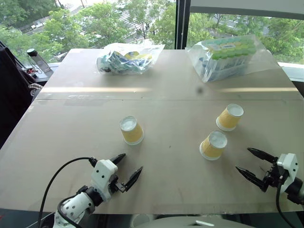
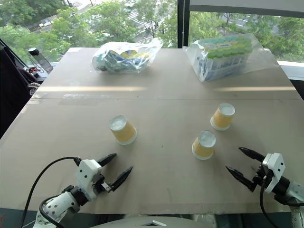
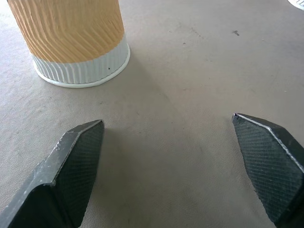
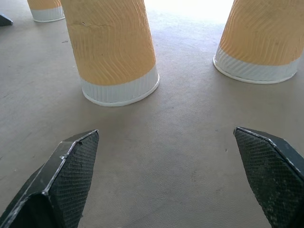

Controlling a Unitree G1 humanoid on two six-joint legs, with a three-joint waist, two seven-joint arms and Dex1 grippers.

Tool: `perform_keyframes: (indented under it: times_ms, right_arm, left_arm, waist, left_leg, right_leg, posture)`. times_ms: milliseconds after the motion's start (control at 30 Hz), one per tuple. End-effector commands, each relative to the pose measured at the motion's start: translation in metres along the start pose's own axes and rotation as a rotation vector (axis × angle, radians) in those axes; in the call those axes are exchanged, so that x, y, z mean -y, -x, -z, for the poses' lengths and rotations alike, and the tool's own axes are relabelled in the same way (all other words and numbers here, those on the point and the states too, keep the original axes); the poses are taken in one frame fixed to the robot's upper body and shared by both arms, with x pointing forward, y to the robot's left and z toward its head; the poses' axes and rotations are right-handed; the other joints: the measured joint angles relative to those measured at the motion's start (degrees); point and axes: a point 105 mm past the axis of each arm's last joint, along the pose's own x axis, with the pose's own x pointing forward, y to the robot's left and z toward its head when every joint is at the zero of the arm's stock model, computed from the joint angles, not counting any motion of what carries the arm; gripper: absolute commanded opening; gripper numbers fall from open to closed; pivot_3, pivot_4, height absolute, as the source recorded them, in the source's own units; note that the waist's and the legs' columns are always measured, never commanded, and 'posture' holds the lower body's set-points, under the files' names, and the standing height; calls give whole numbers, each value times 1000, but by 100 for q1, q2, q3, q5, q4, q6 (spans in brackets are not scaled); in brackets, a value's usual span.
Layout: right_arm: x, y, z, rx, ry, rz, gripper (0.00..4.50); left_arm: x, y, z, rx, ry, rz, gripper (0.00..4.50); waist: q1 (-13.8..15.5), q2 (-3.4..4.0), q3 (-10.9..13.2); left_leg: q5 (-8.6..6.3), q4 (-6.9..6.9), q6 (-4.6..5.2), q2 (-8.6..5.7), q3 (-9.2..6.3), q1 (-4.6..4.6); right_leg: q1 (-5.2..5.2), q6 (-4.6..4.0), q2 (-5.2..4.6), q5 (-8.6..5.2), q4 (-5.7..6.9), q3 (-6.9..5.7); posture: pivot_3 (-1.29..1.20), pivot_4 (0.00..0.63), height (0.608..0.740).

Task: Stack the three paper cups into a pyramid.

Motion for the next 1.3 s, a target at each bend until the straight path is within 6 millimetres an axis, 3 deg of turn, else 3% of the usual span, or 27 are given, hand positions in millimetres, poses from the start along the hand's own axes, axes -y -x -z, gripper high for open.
perform_keyframes:
  times_ms: [33, 533, 767, 933, 1100, 1200, 1300]
  right_arm:
    - [4, 5, -9, 16, 34, 5, 4500]
    - [1, 8, -8, 7, 43, 11, 4500]
    - [-7, 0, -15, 13, 54, -22, 4500]
    - [-16, -28, -40, 107, 65, -56, 4500]
    - [-24, -55, -60, 172, 90, -90, 4500]
    - [-30, -66, -70, 195, 97, -135, 4500]
    - [-33, -72, -75, 207, 92, -162, 4500]
  left_arm:
    - [8, 7, 11, -46, 36, 23, 4427]
    - [11, 10, 9, -37, 36, 67, 4427]
    - [12, 3, 2, -36, -58, 122, 4427]
    - [21, -11, -32, 59, -97, 252, 4427]
    - [44, -4, -82, 185, -91, 550, 4427]
    - [43, 0, -109, 249, -124, 651, 4427]
    - [40, 0, -119, 252, -149, 693, 4427]
  waist:
    - [-1, 0, 0]
    - [-42, -6, 4]
    - [-28, -6, 4]
    - [-21, -31, 25]
    - [-36, -38, 43]
    - [-29, -38, 59]
    - [-23, -37, 61]
  left_leg:
    - [0, 0, 0, 0, 0, 0]
    - [-1, -2, 1, 0, 1, -1]
    - [-1, -2, 1, 0, 0, -1]
    - [-1, -1, 1, 0, -3, 0]
    - [-1, -1, 1, 7, -7, -9]
    - [-1, -1, 1, 3, -7, -16]
    - [-1, 1, 1, -1, -12, -18]
  right_leg:
    - [0, 0, 0, 0, 0, 0]
    - [-1, 0, -1, 0, -3, 1]
    - [0, 0, 0, 0, -3, 0]
    - [0, 1, 1, 1, 0, -3]
    - [-3, -4, 1, 3, 0, -8]
    - [-7, -24, 0, 15, -3, -8]
    - [-6, -25, 0, 16, -3, -13]
  posture:
    - [0, 150, 740]
    - [0, 150, 740]
    - [0, 150, 740]
    - [0, 150, 740]
    - [0, 150, 740]
    - [0, 150, 740]
    - [0, 150, 740]
